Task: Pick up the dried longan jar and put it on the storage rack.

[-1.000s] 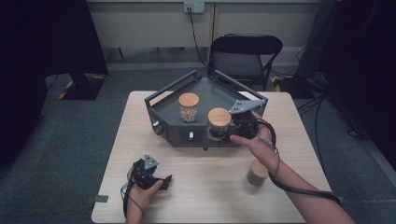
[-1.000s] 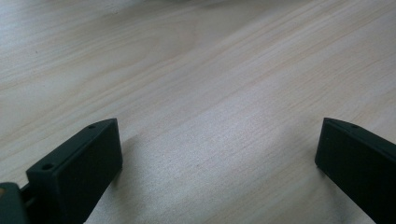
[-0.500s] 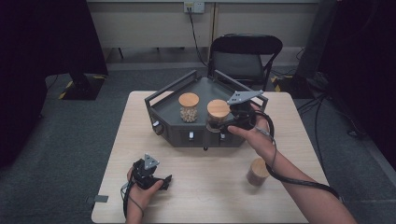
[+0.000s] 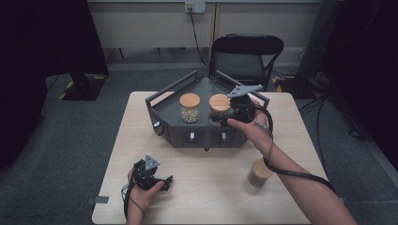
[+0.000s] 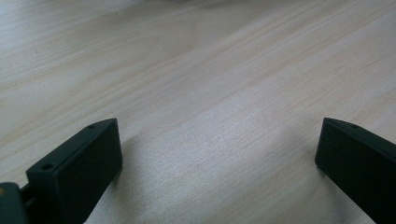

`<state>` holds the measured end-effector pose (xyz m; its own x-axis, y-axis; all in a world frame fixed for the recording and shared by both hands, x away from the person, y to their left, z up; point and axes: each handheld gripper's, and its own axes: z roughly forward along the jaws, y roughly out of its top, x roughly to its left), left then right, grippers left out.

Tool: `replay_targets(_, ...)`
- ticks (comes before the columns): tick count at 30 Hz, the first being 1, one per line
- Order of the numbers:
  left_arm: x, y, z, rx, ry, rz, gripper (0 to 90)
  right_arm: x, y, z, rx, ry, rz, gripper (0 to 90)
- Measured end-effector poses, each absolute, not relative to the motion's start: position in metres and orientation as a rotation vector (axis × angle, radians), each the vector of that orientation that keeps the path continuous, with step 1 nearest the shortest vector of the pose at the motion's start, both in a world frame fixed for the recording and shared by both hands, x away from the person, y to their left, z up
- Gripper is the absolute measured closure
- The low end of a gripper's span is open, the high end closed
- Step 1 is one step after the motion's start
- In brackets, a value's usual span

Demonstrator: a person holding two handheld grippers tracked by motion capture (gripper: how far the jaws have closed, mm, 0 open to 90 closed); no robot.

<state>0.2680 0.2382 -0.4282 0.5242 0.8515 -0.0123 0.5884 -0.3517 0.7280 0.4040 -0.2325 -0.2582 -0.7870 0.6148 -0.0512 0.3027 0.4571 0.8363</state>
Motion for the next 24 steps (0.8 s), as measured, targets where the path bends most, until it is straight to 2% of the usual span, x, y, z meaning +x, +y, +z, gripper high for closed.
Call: replay_targets(24, 0.268, 0.238, -0.428, 2.071, 1.166, 0.489, 0.0, 0.427, -0.221, -0.267, 0.852, 2.327, 1.215, 25.0)
